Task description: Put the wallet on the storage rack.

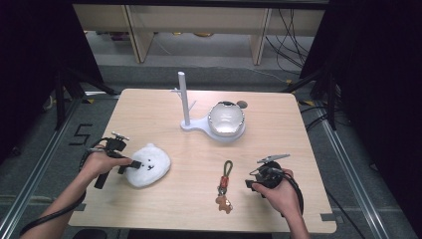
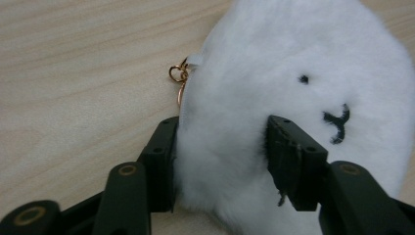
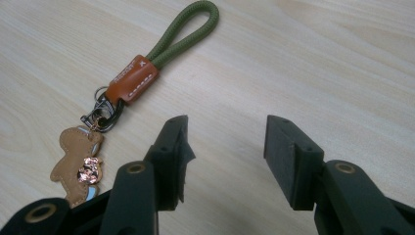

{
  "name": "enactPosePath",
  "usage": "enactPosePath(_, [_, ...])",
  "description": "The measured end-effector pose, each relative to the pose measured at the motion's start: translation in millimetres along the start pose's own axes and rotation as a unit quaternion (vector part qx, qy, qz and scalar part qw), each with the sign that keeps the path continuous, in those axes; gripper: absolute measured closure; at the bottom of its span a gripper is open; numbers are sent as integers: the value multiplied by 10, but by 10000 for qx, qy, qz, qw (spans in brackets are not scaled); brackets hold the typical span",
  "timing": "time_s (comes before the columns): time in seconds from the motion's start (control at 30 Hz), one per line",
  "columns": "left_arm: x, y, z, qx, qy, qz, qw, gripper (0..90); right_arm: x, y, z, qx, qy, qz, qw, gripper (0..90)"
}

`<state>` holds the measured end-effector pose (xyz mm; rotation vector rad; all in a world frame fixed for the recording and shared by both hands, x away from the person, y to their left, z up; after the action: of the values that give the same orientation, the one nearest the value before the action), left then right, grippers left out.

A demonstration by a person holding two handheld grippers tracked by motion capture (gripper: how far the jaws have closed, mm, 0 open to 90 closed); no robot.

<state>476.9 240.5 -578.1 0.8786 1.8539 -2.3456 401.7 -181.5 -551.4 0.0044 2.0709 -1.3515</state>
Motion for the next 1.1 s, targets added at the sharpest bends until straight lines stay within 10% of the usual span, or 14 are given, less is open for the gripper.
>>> enactPosePath(0.37, [-3,-55,57,76,216,247,9994,760,15,8,4,-11,40,21,10000,524])
enactPosePath(0.67, [-42,-170,194,192,553,587,9966,799,-4,8,0,-46,-39,34,10000,522])
enactPosePath(1.1, [-249,-550,727,385,1597,1485,9752,802,-149,-80,-84,-72,3,257,9996,516])
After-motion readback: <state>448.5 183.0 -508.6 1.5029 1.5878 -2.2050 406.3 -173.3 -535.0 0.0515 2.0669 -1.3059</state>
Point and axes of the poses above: each handheld gripper's, and its own axes: y roughly forward along the jaws, x roughly out of its underside, z roughly to its right, the point moved 10 cm from there along y, roughly forward along the jaws, and after that the axes turned 6 degrees about -x, right-handed, at the moved point
